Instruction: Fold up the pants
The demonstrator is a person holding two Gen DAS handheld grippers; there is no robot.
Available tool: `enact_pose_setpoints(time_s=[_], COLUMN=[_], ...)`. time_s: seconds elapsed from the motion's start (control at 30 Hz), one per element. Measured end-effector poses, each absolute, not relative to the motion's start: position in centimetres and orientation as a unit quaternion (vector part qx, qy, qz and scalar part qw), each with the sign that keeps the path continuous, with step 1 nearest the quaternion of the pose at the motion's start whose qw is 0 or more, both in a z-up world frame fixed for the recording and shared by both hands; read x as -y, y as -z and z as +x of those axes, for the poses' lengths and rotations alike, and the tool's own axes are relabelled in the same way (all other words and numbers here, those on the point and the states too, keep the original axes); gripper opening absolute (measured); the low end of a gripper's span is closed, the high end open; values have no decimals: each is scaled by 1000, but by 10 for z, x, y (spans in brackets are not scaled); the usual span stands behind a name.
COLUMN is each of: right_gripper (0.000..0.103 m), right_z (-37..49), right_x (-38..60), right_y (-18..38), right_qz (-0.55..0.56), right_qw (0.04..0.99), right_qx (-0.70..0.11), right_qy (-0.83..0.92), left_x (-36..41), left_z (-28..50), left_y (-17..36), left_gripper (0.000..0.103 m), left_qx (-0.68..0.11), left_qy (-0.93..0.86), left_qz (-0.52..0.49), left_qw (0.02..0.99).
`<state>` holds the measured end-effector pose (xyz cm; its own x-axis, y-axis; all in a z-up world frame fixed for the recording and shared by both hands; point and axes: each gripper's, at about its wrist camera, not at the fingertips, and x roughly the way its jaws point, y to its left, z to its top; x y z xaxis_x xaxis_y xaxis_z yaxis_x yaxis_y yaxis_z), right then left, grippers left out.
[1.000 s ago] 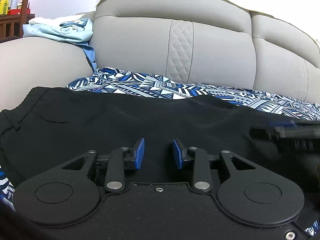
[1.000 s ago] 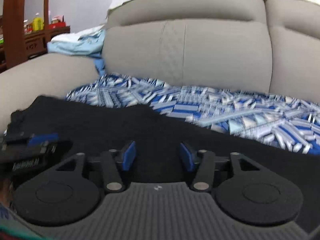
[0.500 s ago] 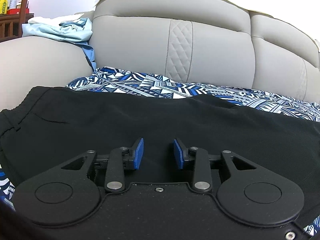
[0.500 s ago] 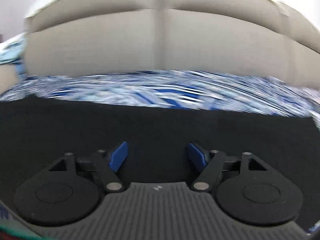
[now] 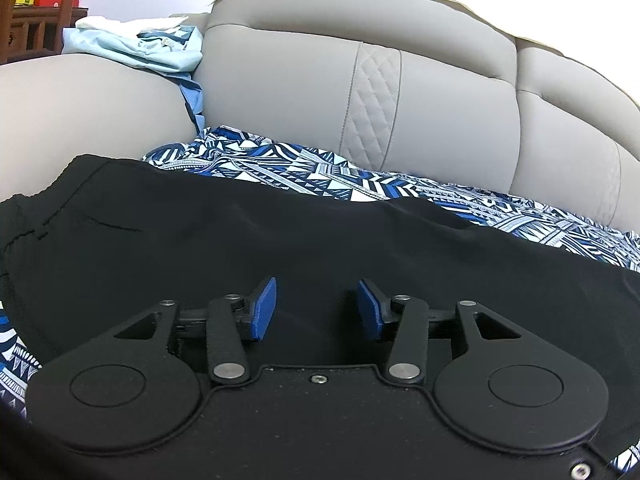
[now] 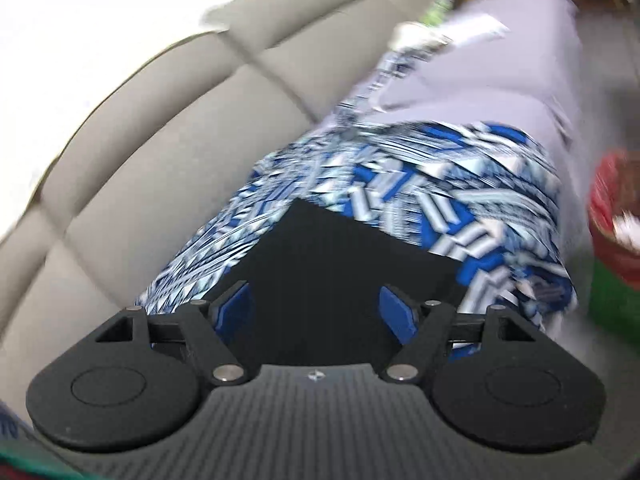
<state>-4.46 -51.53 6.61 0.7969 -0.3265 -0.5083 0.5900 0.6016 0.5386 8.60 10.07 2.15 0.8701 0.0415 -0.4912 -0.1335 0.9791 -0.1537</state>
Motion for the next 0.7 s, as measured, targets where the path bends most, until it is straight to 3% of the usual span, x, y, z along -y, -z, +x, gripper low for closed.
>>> enact_pose_setpoints(time_s=[0.43,0.6,0.7], right_gripper=[82,80,79], right_z=[-57,-60,-56], right_x=[559,552,547], right_y=[-19,-24,-25], right_qz=[474,487,473], right_qw=[806,824,830], right_qx=[-220,-170,-183], right_qy=[277,233,233], left_x=[-102,-106,-110], left_z=[77,77,78], left_y=[-16,-18,-18], left_gripper=[54,57,58], left_qx=[-233,-232,-230], left_qy=[-47,-51,-55], left_qz=[-92,-119,-130], left_qw=[967,964,963])
